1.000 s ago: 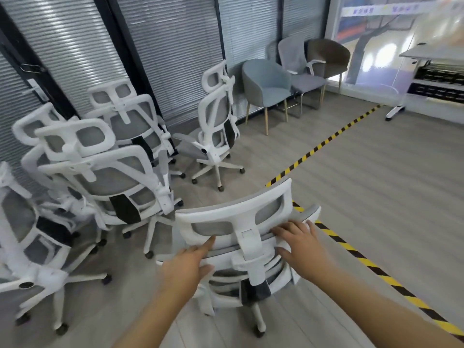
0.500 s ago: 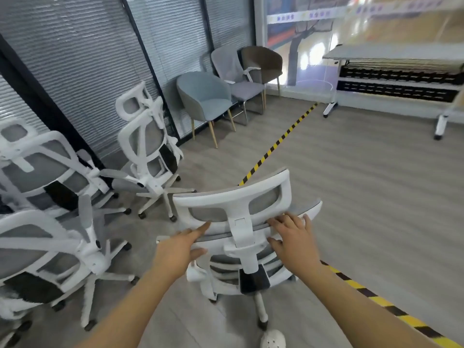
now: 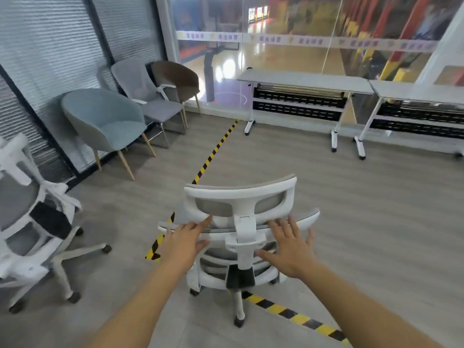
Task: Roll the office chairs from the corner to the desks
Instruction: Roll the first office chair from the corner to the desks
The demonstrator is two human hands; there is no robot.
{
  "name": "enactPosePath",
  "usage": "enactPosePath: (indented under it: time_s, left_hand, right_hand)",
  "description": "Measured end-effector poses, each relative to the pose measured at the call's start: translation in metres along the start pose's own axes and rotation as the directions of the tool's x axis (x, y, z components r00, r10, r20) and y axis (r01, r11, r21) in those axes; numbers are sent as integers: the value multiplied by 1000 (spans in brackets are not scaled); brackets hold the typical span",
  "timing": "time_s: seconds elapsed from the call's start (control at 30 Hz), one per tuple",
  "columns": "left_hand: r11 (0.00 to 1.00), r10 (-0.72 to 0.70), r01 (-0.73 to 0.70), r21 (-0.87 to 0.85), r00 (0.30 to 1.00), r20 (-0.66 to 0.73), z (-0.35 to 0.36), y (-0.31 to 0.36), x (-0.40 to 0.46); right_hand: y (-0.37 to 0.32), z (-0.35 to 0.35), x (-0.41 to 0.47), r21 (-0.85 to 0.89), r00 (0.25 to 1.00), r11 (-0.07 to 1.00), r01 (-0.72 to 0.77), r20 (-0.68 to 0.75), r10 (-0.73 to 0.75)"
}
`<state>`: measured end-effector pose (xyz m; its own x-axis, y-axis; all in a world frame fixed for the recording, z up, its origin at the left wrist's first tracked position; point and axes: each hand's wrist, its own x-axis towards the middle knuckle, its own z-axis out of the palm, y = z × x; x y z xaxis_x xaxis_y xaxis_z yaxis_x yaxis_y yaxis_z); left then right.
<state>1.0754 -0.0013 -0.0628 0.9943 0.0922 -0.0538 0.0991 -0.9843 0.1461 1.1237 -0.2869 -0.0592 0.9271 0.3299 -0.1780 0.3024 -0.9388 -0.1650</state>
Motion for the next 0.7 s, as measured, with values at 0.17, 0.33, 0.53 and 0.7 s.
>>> enactPosePath:
  time_s: [0.17,0.33,0.53,0.7]
  left_hand:
    - [995,100,-101,9,995,24,-7,42,125]
    - [982,186,-187,-20,982,-34,1,84,238]
    - [974,225,-225,-22,974,37,-7,148,386]
    - [957,288,-289,29,957,20,-14,204,499]
  right_hand:
    - [55,-14,91,-34,995,994,-103,-2,103]
    - [118,-23,177,-3,977,985,-174,-124,173]
    - [210,-47,285,18,973,983,-181,-144,182]
    - [280,-79,374,19,964,973,-229,-135,230]
